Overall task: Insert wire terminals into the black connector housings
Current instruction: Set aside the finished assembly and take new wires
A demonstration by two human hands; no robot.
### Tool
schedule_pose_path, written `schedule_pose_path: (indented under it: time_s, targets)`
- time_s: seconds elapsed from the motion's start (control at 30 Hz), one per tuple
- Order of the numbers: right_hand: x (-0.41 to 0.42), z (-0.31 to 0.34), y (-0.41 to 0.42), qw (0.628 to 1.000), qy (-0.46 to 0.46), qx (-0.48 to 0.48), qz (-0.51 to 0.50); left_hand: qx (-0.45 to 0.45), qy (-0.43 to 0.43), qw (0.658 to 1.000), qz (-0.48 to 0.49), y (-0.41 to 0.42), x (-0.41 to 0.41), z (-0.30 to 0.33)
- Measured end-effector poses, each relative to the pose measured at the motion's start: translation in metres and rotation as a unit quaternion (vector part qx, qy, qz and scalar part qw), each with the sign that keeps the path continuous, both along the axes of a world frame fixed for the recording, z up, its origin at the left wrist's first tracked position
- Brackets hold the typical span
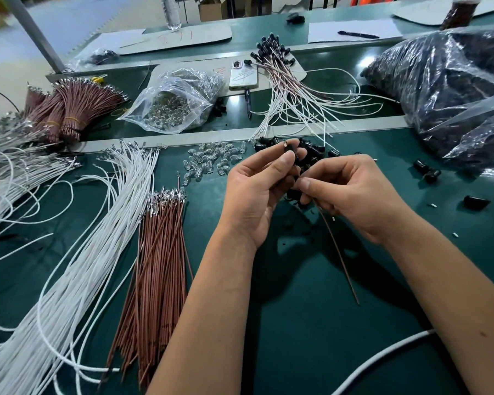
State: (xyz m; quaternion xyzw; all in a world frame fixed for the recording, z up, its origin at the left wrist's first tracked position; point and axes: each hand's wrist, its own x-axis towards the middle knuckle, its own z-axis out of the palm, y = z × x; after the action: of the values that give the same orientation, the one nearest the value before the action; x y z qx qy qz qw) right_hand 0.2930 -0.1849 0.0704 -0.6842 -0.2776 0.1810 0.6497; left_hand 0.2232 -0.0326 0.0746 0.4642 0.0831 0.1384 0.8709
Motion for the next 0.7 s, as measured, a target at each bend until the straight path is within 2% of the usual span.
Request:
schedule_pose_path:
  time_s: [0.7]
  targets:
    - [0.0055,-0.001,-0.0048,0.999,-0.006,-0.002,0.037,0.014,-0.02,1.0,-0.005,0.0017,0.0005,-0.0017]
